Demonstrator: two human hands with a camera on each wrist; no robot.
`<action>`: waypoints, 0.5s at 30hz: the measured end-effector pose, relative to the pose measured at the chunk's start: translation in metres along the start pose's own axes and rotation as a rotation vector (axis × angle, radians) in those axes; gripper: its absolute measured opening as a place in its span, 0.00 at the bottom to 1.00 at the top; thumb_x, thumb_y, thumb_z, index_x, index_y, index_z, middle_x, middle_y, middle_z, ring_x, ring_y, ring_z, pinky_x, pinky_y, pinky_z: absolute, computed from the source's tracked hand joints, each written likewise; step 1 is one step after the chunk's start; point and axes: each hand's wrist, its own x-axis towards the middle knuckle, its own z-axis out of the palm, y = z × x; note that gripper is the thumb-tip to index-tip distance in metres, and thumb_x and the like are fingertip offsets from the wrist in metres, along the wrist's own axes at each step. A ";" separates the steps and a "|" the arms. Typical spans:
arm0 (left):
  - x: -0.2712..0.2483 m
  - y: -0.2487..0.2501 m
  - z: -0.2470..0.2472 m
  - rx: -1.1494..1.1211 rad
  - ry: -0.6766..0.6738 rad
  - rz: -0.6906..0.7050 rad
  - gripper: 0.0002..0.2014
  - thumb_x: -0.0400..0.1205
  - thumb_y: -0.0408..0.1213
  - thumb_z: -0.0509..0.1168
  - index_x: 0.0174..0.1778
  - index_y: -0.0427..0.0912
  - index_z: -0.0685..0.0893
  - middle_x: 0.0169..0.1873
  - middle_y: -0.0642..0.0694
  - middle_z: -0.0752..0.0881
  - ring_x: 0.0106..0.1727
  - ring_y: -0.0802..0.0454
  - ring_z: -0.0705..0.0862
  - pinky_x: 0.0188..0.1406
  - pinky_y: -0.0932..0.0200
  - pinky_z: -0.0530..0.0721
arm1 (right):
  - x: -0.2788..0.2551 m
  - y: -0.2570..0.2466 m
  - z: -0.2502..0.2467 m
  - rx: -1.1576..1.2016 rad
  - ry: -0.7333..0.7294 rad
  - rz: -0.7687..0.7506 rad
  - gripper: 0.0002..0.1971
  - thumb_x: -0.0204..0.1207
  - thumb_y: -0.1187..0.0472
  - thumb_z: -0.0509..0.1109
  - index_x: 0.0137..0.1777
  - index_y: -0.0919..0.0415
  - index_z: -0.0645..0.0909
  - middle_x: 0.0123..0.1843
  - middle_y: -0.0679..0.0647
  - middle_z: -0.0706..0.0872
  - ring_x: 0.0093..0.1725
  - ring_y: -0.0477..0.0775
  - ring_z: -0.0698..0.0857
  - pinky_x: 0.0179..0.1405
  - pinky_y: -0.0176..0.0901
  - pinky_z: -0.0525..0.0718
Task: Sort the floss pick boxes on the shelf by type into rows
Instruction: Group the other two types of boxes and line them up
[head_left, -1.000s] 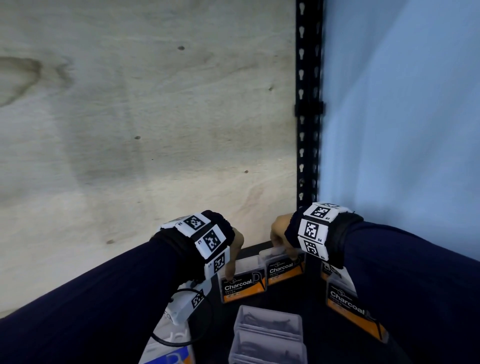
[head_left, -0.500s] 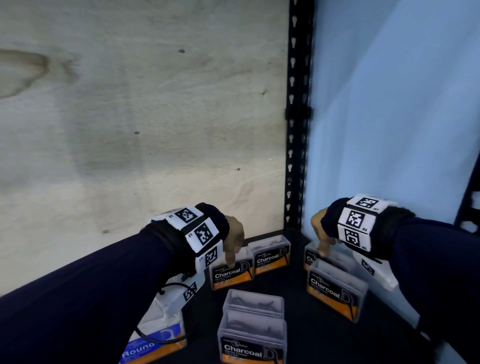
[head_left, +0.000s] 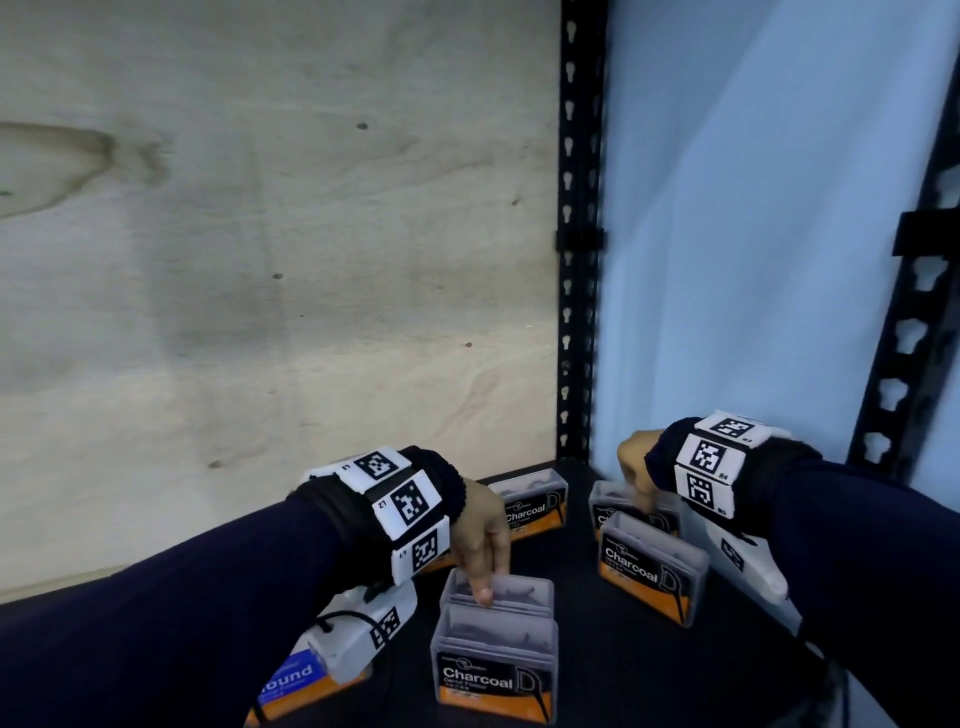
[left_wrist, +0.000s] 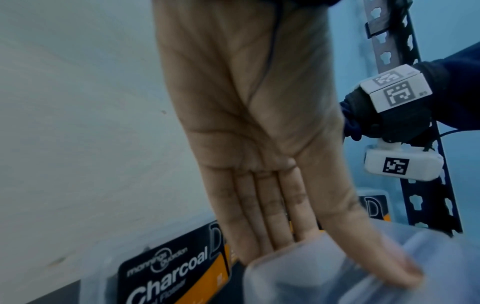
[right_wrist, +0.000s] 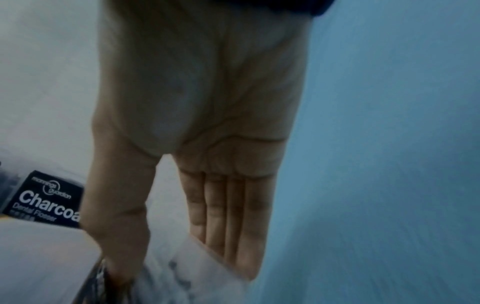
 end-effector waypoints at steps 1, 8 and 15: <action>0.000 0.000 0.000 0.009 0.007 0.004 0.20 0.77 0.36 0.71 0.65 0.37 0.83 0.47 0.48 0.83 0.34 0.66 0.76 0.35 0.79 0.75 | -0.003 -0.001 -0.004 0.003 0.016 -0.015 0.13 0.67 0.59 0.76 0.50 0.64 0.84 0.49 0.58 0.84 0.45 0.52 0.78 0.43 0.44 0.77; -0.005 -0.008 0.002 0.190 0.127 -0.066 0.19 0.78 0.40 0.70 0.60 0.32 0.84 0.26 0.55 0.75 0.27 0.63 0.70 0.25 0.74 0.70 | -0.022 -0.016 -0.030 0.025 0.128 -0.211 0.25 0.72 0.63 0.73 0.69 0.66 0.75 0.60 0.58 0.79 0.50 0.51 0.72 0.34 0.36 0.71; -0.006 -0.015 0.003 0.306 0.167 -0.142 0.10 0.79 0.40 0.68 0.49 0.36 0.83 0.41 0.42 0.76 0.35 0.46 0.72 0.26 0.65 0.66 | -0.016 -0.048 -0.033 -0.028 0.116 -0.349 0.24 0.71 0.64 0.74 0.68 0.64 0.77 0.54 0.55 0.79 0.51 0.51 0.76 0.40 0.36 0.74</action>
